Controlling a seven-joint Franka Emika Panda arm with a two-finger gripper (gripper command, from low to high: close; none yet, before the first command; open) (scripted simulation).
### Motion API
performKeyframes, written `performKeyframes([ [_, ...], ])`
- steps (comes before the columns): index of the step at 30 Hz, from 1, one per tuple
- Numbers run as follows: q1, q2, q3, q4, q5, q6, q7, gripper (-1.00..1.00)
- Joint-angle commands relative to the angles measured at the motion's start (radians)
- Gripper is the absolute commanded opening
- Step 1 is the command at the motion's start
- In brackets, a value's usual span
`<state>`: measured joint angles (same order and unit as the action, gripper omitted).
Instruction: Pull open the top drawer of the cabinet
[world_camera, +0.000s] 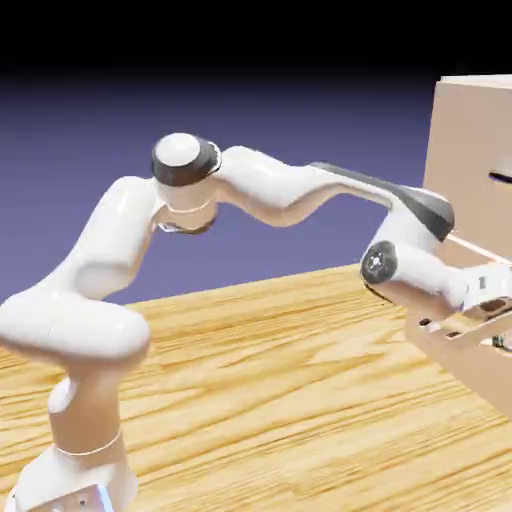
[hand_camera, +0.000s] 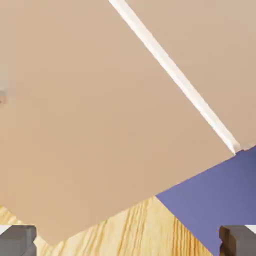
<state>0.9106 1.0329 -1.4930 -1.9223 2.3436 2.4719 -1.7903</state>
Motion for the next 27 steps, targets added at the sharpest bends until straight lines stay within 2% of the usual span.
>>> performKeyframes([
  [1,0.015,0.028,-0.026,0.015,0.04,-0.01,-0.044,0.0],
  [10,0.148,0.264,-0.246,0.146,0.386,-0.093,-0.417,0.0],
  [18,-0.003,0.285,-0.202,0.381,0.387,-0.007,-0.362,0.0],
  [19,-0.003,0.285,-0.202,0.381,0.387,-0.007,-0.362,-1.0],
  [27,0.159,0.268,-0.253,0.127,0.386,-0.102,-0.416,-1.0],
])
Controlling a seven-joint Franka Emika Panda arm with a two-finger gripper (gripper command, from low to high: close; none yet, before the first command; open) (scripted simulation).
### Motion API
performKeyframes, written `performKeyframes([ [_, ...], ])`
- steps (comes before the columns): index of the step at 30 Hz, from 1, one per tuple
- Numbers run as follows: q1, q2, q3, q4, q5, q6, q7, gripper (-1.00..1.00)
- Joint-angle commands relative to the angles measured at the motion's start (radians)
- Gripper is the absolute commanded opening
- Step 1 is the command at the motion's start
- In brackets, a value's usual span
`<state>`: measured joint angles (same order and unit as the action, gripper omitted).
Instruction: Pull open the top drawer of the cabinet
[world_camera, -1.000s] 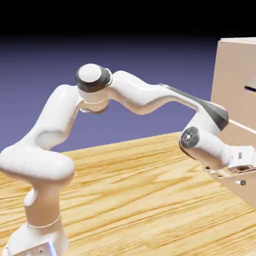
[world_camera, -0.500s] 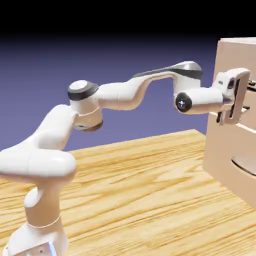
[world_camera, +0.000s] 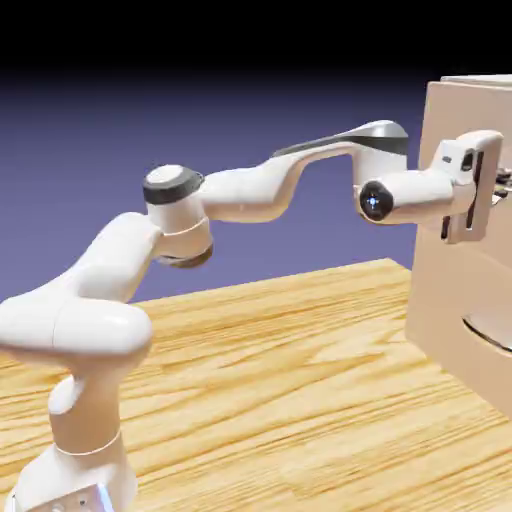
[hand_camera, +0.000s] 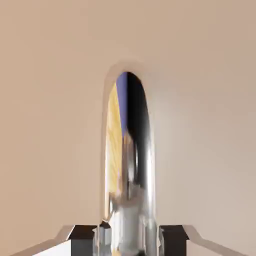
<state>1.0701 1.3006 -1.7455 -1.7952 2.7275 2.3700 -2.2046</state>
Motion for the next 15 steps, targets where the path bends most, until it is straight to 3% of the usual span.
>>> performKeyframes([
  [1,0.024,-0.002,-0.009,-0.036,0.001,-0.013,-0.009,-1.0],
  [15,0.379,0.009,-0.183,-0.544,-0.067,-0.182,-0.073,-1.0],
])
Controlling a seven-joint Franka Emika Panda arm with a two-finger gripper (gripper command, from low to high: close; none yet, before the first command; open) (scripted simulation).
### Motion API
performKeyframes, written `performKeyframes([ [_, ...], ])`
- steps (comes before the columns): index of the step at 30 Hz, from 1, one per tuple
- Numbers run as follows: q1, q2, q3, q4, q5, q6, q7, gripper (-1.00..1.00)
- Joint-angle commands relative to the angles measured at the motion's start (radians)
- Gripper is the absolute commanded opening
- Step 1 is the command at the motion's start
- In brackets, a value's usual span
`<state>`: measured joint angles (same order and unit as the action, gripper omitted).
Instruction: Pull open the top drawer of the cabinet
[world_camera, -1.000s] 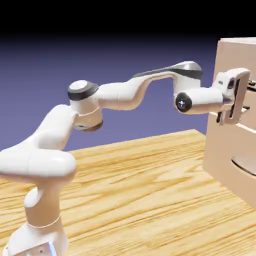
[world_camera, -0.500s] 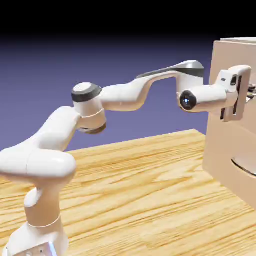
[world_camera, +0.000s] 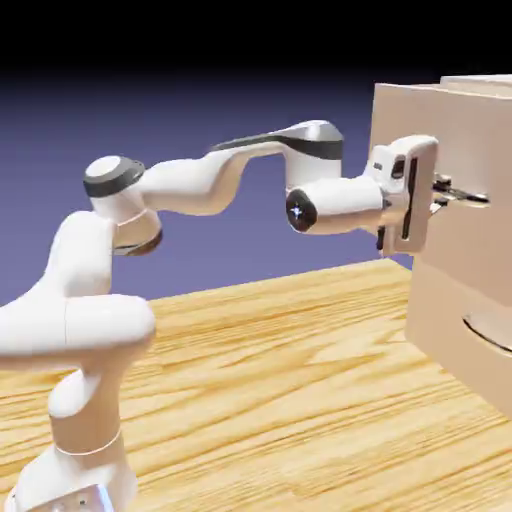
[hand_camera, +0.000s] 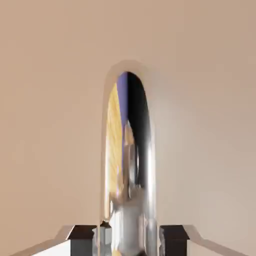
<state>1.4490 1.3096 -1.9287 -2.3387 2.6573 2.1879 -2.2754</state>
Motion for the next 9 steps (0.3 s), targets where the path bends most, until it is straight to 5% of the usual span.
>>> performKeyframes([
  [1,0.027,0.005,-0.017,-0.036,-0.006,-0.01,-0.004,-1.0],
  [5,0.117,0.027,-0.076,-0.155,-0.042,-0.043,-0.007,-1.0],
  [6,0.117,0.027,-0.076,-0.155,-0.042,-0.043,-0.007,1.0],
  [9,0.175,0.047,-0.118,-0.227,-0.072,-0.059,-0.005,1.0],
])
